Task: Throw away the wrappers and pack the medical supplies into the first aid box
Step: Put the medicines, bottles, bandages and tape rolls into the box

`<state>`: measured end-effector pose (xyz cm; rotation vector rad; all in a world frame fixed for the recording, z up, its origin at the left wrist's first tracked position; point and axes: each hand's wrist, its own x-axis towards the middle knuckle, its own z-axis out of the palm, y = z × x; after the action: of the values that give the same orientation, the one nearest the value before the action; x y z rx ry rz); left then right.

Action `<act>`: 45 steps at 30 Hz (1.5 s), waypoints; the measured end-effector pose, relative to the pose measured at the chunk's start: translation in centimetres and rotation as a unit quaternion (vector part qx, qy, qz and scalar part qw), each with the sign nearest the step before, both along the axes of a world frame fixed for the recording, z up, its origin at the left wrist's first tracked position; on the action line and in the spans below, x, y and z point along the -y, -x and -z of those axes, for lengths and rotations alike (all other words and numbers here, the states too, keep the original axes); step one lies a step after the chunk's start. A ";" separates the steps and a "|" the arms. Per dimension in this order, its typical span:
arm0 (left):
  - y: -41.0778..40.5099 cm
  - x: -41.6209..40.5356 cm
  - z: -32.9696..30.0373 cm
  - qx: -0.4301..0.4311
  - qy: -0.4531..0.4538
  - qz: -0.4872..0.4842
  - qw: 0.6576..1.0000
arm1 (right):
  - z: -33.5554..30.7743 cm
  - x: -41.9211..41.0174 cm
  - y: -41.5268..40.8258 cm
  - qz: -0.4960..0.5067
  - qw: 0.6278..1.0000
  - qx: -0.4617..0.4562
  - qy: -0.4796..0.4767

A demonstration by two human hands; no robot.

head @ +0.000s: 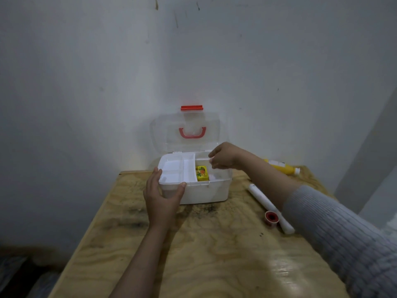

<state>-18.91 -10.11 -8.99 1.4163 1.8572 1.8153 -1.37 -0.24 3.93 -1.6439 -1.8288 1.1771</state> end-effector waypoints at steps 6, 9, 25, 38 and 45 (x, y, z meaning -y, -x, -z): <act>0.4 -0.2 0.2 -0.003 0.000 0.005 1.000 | -2.8 3.8 -8.0 0.036 0.995 -0.037 -0.087; 0.4 -0.2 0.1 -0.012 -0.002 0.009 1.000 | -2.0 6.6 -13.8 0.081 0.990 0.016 -0.117; 0.8 -0.8 0.7 -0.027 -0.037 0.014 0.999 | 10.4 14.2 -22.1 0.263 0.907 0.289 -0.154; 0.3 -0.2 0.3 -0.018 -0.032 0.019 0.999 | 10.4 13.2 -21.2 0.319 0.873 -0.005 -0.370; 0.3 -0.1 0.2 -0.022 -0.022 0.023 0.999 | 5.0 12.4 -16.2 0.208 0.864 -0.121 -0.442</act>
<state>-19.26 -10.02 -9.15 1.5135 1.7994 1.8275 14.81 -12.61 -1.04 -1.1656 -1.4020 0.2408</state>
